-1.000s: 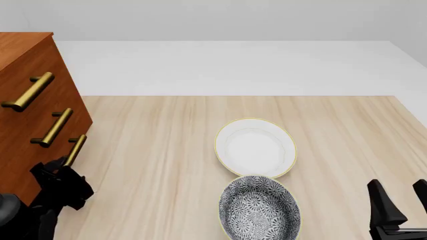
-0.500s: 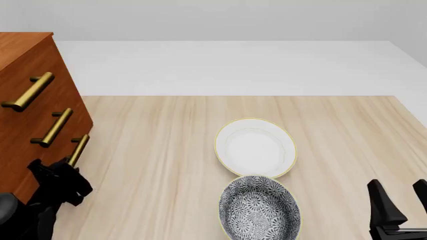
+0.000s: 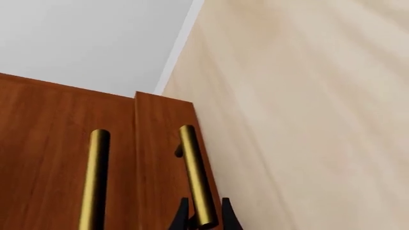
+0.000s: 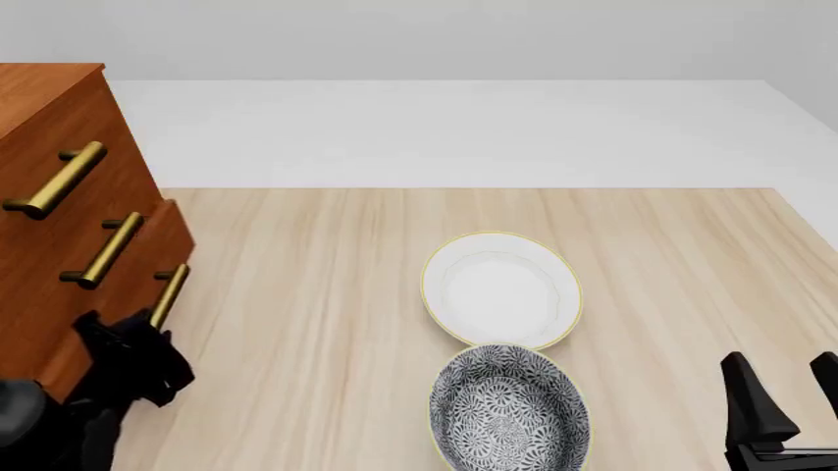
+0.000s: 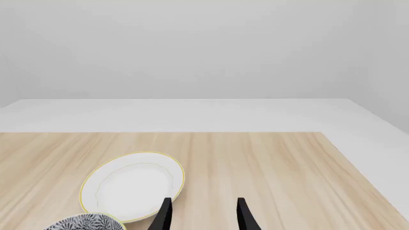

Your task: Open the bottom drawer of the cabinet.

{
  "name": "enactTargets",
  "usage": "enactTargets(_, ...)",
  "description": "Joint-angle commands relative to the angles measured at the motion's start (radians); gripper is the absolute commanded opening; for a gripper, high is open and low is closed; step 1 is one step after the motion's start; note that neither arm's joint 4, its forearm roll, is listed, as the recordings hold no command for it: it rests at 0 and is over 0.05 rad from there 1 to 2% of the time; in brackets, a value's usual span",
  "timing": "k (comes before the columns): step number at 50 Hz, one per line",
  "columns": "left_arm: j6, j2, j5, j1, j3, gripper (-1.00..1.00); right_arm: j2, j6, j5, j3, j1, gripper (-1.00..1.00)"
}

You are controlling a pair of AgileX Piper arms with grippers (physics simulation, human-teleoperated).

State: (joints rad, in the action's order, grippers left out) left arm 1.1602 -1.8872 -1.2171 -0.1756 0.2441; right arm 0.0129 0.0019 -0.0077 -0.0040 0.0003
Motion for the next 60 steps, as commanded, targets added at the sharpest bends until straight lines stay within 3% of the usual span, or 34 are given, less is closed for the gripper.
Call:
enactTargets(1,0.008,-0.014,-0.003,0.088,0.018,-1.00,0.000,0.000,0.000,0.000,0.000,1.00)
enactTargets(30,-0.007,-0.035,-0.003,0.250,0.047,-1.00,0.000,0.000,0.000,0.000,0.000,1.00)
enactTargets(60,-0.016,-0.053,-0.003,0.348,0.073,-1.00,0.000,0.000,0.000,0.000,0.000,1.00)
